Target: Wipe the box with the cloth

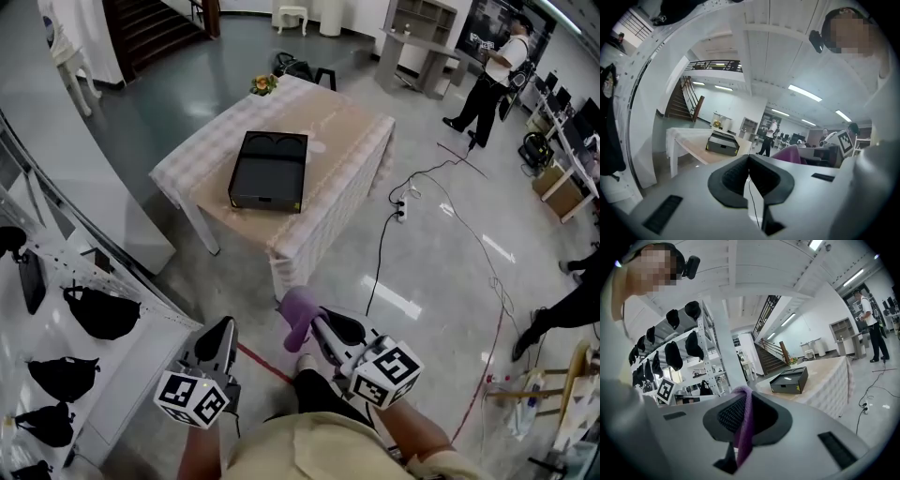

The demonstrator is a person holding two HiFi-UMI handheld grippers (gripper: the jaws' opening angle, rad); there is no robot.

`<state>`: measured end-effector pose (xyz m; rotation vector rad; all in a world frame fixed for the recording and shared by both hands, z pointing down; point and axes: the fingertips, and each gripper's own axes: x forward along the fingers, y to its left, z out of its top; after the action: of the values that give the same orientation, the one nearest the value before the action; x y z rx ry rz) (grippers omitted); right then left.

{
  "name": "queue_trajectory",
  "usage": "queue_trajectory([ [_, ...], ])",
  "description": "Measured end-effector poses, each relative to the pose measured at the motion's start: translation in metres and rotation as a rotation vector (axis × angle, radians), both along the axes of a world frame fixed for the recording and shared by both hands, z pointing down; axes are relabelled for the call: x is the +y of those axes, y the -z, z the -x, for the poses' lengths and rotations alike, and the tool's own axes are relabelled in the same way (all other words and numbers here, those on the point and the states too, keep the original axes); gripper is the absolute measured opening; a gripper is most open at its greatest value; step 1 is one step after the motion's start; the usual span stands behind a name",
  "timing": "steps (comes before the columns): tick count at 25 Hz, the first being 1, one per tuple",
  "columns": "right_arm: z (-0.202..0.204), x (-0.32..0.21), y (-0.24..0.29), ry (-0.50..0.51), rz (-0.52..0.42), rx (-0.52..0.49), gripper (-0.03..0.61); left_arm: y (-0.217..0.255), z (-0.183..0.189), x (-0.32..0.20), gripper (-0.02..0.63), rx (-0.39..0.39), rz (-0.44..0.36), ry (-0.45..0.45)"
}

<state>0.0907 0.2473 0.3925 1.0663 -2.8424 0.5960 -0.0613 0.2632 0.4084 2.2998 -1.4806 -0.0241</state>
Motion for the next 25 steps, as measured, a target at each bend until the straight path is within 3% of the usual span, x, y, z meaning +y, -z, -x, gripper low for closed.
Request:
queue_trajectory([
  [17,-0.028,-0.138,0.017,0.084,-0.058,-0.048,0.046,0.007,-0.027,-0.143,0.015,-0.095,-0.007,0.057],
  [25,-0.013,-0.195,0.036,0.060,-0.112,-0.047,0.047,0.011,-0.012,-0.193,0.018,-0.131,-0.032,0.053],
])
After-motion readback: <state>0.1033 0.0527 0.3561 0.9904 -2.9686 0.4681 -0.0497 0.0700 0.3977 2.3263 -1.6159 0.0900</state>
